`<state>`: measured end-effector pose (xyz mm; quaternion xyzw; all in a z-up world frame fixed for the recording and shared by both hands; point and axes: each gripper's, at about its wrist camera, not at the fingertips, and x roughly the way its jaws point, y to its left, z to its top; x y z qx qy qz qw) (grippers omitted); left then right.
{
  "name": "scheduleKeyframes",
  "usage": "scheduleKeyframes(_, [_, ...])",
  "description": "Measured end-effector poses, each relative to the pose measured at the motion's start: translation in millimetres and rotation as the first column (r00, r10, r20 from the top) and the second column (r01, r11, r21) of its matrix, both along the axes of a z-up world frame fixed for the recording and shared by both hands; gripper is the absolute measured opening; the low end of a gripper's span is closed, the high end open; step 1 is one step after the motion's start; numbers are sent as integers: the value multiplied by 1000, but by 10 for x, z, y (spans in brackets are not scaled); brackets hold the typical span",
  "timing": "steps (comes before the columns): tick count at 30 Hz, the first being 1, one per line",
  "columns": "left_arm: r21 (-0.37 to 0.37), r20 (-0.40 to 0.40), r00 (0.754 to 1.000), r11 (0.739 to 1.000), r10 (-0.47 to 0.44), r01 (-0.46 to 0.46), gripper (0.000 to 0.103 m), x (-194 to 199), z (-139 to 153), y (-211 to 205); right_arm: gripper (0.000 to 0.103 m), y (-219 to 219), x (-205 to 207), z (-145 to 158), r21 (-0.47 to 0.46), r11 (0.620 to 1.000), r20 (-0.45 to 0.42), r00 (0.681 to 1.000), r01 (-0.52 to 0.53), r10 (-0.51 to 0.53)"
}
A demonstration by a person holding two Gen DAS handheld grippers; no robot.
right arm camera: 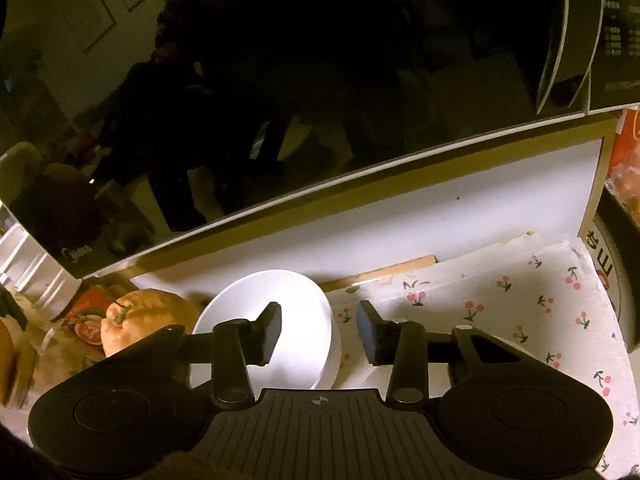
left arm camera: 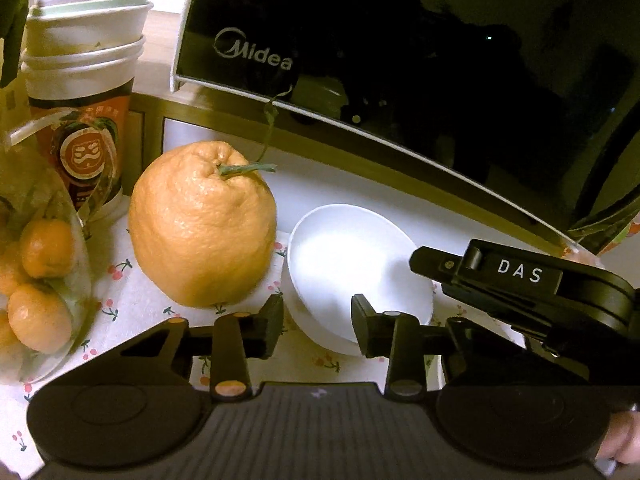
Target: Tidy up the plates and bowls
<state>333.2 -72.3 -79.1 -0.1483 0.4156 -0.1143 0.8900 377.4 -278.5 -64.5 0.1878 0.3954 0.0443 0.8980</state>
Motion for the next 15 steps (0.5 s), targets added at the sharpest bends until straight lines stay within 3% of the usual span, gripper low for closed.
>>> scheduleKeyframes(5, [4,0,1000,1000,5,-5,23,23,-54,-15,30,7,10,-30,-14,1000,-4,1000,7,-7])
scheduleKeyframes(15, [25,13,1000,1000,12,-12,17,27,-79,-88,11,35,8,-85,-32,999,-27,1000,4,-5])
